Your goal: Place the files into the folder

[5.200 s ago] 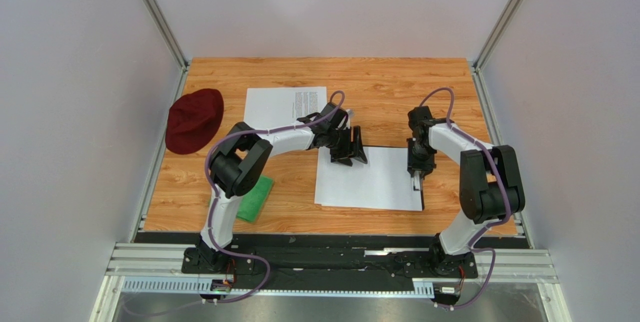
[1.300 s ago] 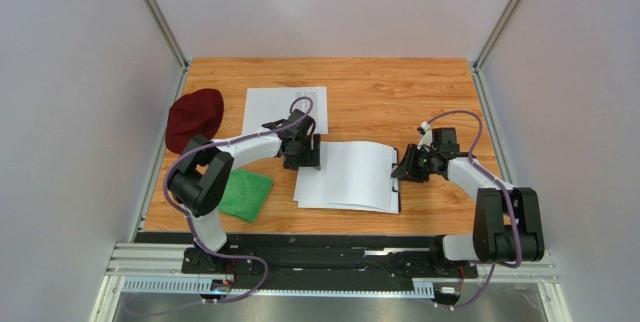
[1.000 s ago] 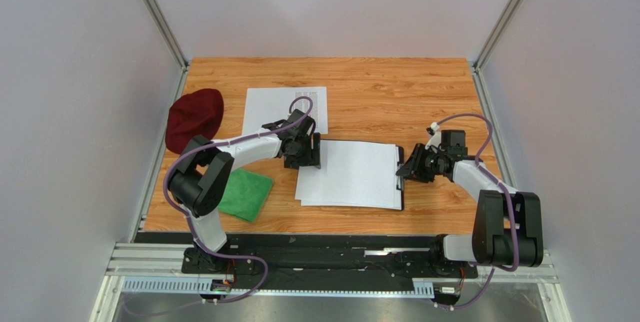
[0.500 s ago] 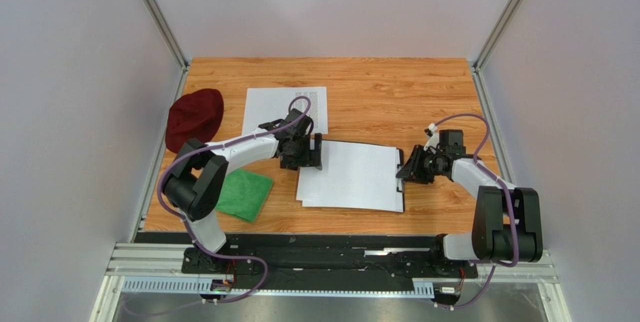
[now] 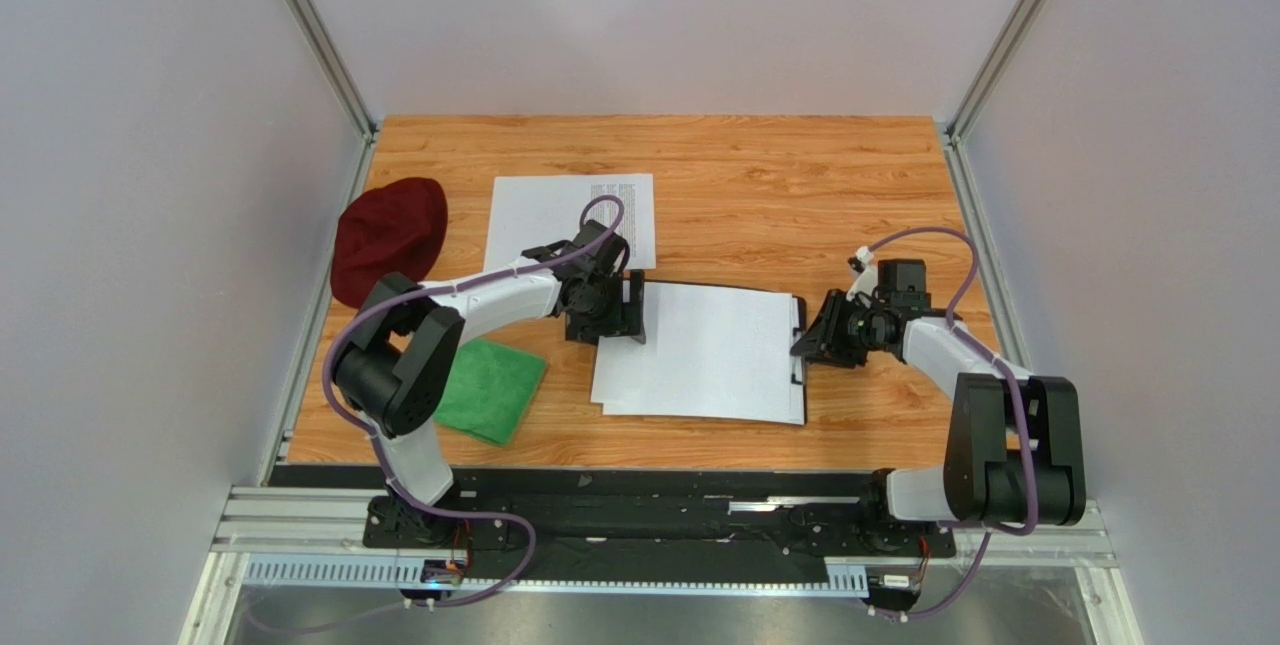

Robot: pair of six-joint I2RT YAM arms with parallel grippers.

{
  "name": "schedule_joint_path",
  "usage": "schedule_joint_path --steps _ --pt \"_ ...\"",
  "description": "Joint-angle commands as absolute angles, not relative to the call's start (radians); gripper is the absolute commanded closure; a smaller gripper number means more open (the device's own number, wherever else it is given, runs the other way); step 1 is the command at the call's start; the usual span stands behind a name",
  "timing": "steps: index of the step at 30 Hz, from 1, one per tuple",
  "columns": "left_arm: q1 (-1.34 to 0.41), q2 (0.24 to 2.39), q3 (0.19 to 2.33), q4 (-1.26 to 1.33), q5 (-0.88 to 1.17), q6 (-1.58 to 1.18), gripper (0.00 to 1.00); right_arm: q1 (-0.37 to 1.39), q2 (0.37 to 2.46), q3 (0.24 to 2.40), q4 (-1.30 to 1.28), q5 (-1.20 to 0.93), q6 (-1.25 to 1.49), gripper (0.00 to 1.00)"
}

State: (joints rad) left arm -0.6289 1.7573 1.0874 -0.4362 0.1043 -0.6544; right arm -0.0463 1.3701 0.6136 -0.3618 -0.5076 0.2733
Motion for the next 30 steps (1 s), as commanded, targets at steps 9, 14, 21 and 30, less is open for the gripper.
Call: schedule_joint_path --steps 9,14,21,30 --pt "-0.634 1.821 1.117 -0.419 0.002 -0.672 0.23 -0.040 1.345 0.591 -0.229 -0.640 0.324 1.00" --pt "-0.637 1.836 1.146 -0.452 -0.046 -0.672 0.23 -0.040 1.347 0.578 -0.210 -0.670 0.328 1.00" --pt "-0.638 1.873 1.175 -0.488 -0.084 -0.673 0.23 -0.054 1.336 0.548 -0.175 -0.678 0.354 1.00" --pt "-0.638 1.891 1.161 -0.476 -0.049 -0.692 0.24 -0.067 1.356 0.557 -0.199 -0.666 0.348 1.00"
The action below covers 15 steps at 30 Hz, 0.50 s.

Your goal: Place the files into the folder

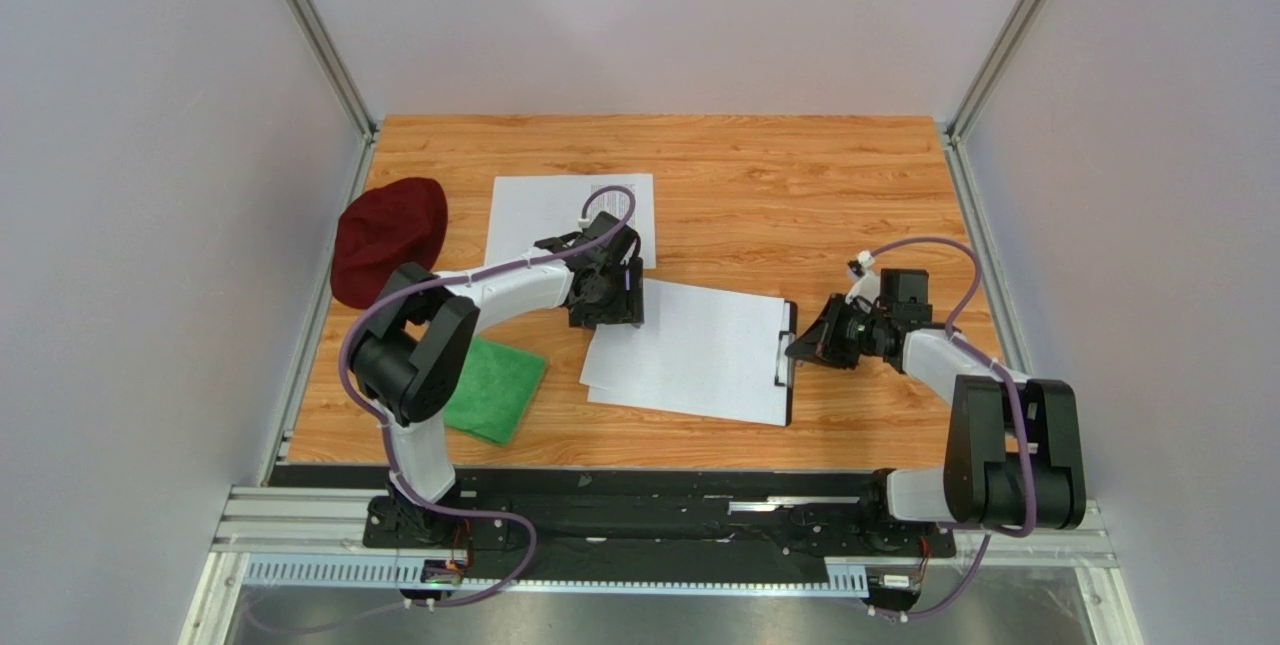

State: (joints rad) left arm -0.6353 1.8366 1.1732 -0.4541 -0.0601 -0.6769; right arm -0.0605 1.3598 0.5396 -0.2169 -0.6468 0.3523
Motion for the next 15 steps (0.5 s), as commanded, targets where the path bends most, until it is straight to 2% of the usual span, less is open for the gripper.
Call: schedule_joint_path --steps 1,3,5,7,11,15 --pt "-0.638 1.893 1.163 -0.472 -0.038 -0.692 0.24 -0.066 1.356 0.566 -0.210 -0.648 0.339 1.00" --pt "-0.641 1.888 1.151 -0.463 -0.028 -0.684 0.21 -0.057 1.329 0.601 -0.273 -0.609 0.327 1.00" --pt "-0.643 1.855 1.128 -0.433 -0.006 -0.675 0.16 -0.029 1.319 0.641 -0.345 -0.516 0.304 0.93" --pt "-0.646 1.803 1.095 -0.413 0.020 -0.672 0.14 -0.011 1.310 0.682 -0.417 -0.451 0.304 0.79" --pt "-0.657 1.747 1.060 -0.408 0.089 -0.678 0.11 0.032 1.327 0.747 -0.518 -0.358 0.301 0.69" --pt "-0.658 1.645 1.043 -0.475 -0.045 -0.641 0.07 0.124 1.309 0.785 -0.578 -0.253 0.308 0.50"
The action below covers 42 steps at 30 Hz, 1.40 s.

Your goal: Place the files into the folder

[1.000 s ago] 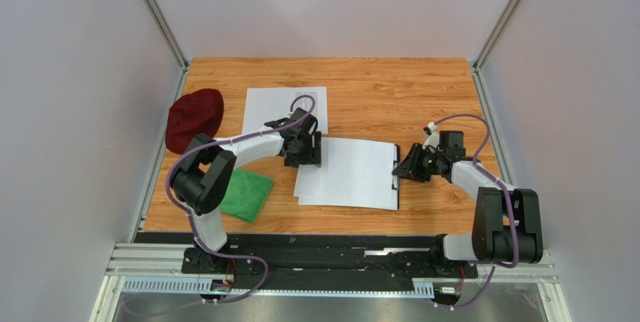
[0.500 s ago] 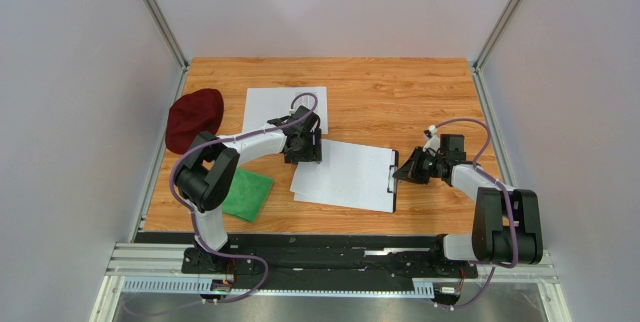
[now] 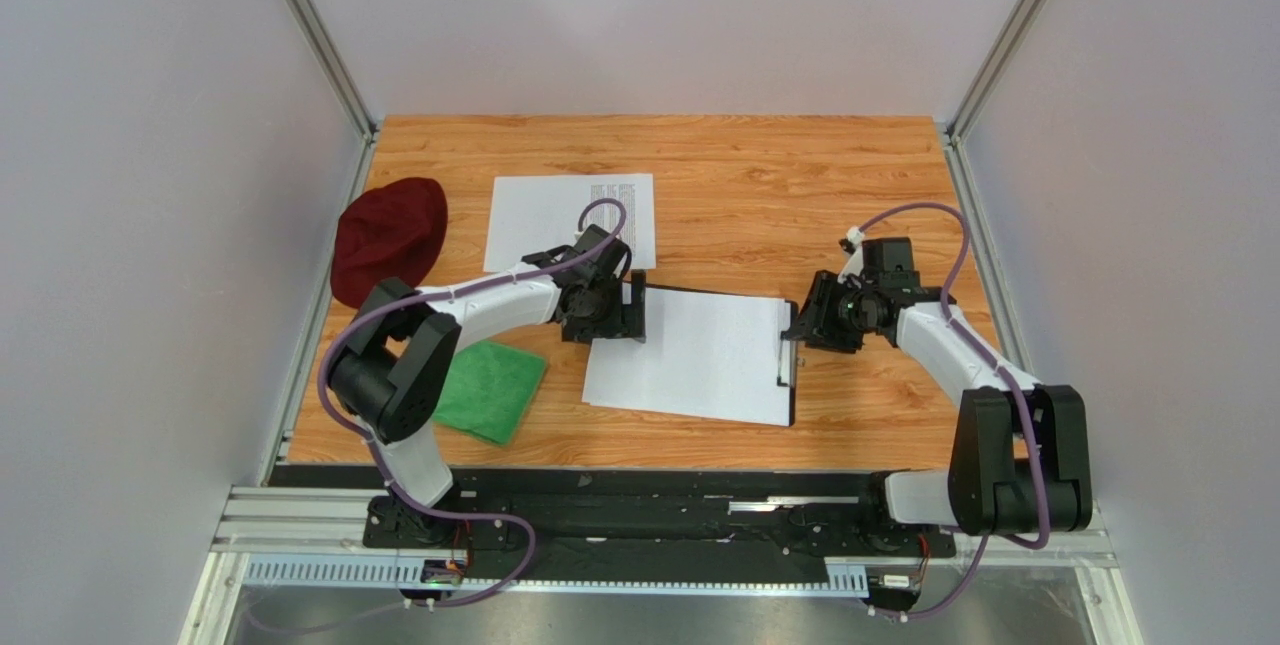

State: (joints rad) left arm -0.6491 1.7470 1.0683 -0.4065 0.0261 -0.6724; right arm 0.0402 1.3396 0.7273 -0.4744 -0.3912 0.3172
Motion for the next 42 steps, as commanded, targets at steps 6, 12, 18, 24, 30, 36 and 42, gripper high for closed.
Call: schedule_joint_path --steps 6,12,18,24,30,36,42 --pt "-0.660 1.563 1.138 -0.604 -0.132 -0.565 0.05 0.254 1.373 0.865 -0.649 -0.078 0.333 0.37" --pt "-0.670 1.578 1.183 -0.527 0.015 -0.555 0.08 0.317 1.419 0.882 -0.676 0.039 0.360 0.23" --pt "-0.718 1.749 1.236 -0.365 0.267 -0.646 0.26 0.333 1.465 0.885 -0.661 0.055 0.422 0.50" --pt "-0.785 1.899 1.364 -0.347 0.278 -0.666 0.32 0.339 1.497 0.876 -0.632 0.074 0.431 0.53" --pt "-0.815 1.977 1.419 -0.348 0.256 -0.669 0.34 0.339 1.526 0.861 -0.578 0.061 0.433 0.57" --pt "-0.816 2.017 1.417 -0.348 0.236 -0.667 0.34 0.339 1.551 0.873 -0.572 0.054 0.431 0.56" --pt "-0.818 2.040 1.404 -0.345 0.210 -0.686 0.34 0.339 1.591 0.862 -0.571 0.084 0.430 0.61"
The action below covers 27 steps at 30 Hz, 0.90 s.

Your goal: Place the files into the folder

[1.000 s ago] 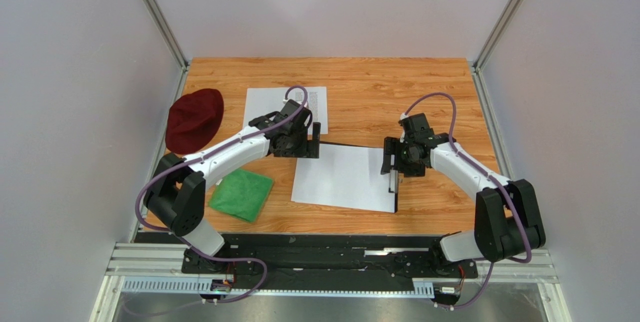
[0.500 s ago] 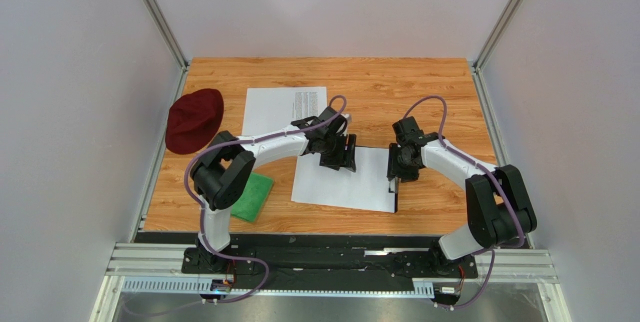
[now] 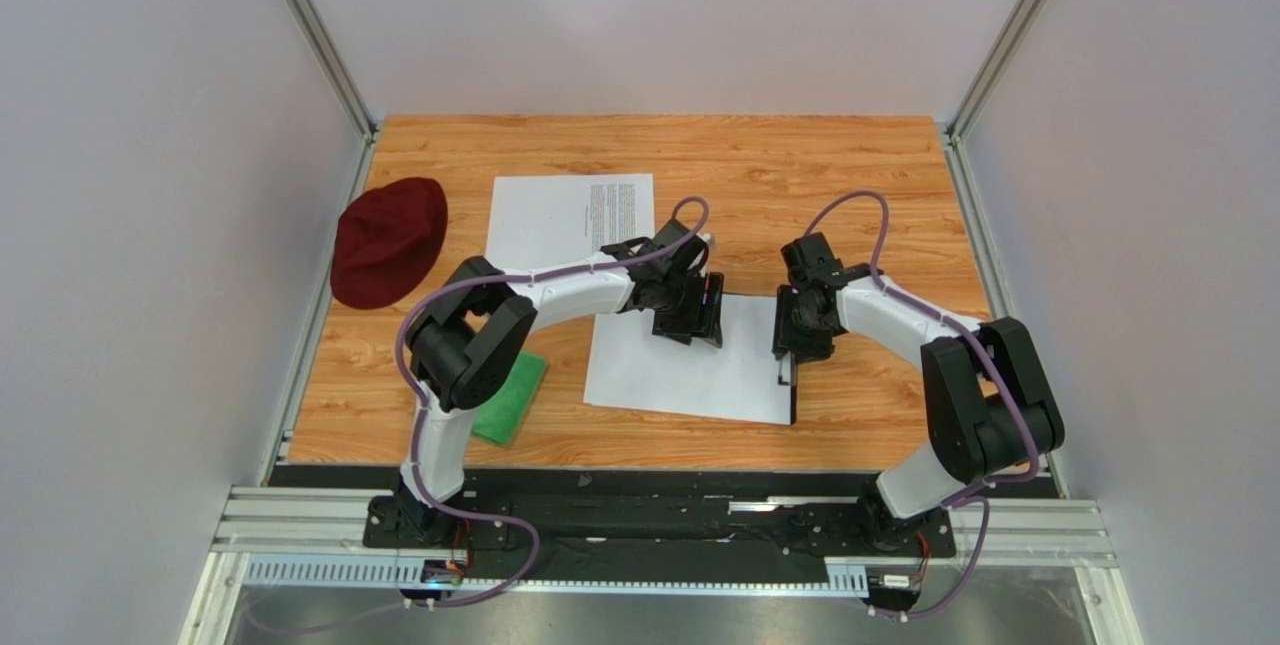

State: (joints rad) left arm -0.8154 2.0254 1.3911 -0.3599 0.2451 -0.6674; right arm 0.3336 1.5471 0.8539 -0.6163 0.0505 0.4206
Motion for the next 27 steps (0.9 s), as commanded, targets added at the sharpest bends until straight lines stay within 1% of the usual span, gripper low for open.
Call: schedule_joint_path --steps 1,2,3,4,6,7,11,14,15,18,20,27 --pt "-0.818 2.042 1.398 -0.344 0.207 -0.689 0.34 0.339 1.609 0.862 -0.569 0.083 0.428 0.63" --pt "-0.818 2.046 1.397 -0.342 0.203 -0.698 0.34 0.339 1.617 0.859 -0.568 0.084 0.429 0.71" --pt "-0.818 2.049 1.394 -0.342 0.198 -0.701 0.34 0.339 1.624 0.856 -0.566 0.081 0.430 0.76" --pt "-0.818 2.054 1.391 -0.341 0.198 -0.704 0.34 0.339 1.626 0.847 -0.561 0.078 0.430 0.84" --pt "-0.818 2.066 1.391 -0.344 0.198 -0.716 0.34 0.341 1.620 0.838 -0.543 0.078 0.428 0.93" --pt "-0.818 2.071 1.388 -0.344 0.201 -0.719 0.34 0.339 1.615 0.831 -0.543 0.075 0.428 1.00" --pt "-0.818 2.071 1.367 -0.333 0.195 -0.729 0.34 0.333 1.534 0.802 -0.482 -0.026 0.387 1.00" --pt "-0.818 2.077 1.364 -0.334 0.196 -0.729 0.35 0.292 1.494 0.766 -0.405 -0.191 0.362 1.00" --pt "-0.818 2.080 1.365 -0.336 0.198 -0.732 0.34 0.272 1.480 0.755 -0.378 -0.309 0.370 1.00" --pt "-0.818 2.086 1.365 -0.334 0.206 -0.739 0.34 0.213 1.471 0.707 -0.296 -0.446 0.377 1.00" --pt "-0.818 2.091 1.371 -0.345 0.203 -0.741 0.34 0.190 1.457 0.681 -0.243 -0.480 0.387 1.00" --pt "-0.819 2.132 1.404 -0.371 0.209 -0.739 0.33 0.153 1.425 0.617 -0.192 -0.538 0.383 1.00"
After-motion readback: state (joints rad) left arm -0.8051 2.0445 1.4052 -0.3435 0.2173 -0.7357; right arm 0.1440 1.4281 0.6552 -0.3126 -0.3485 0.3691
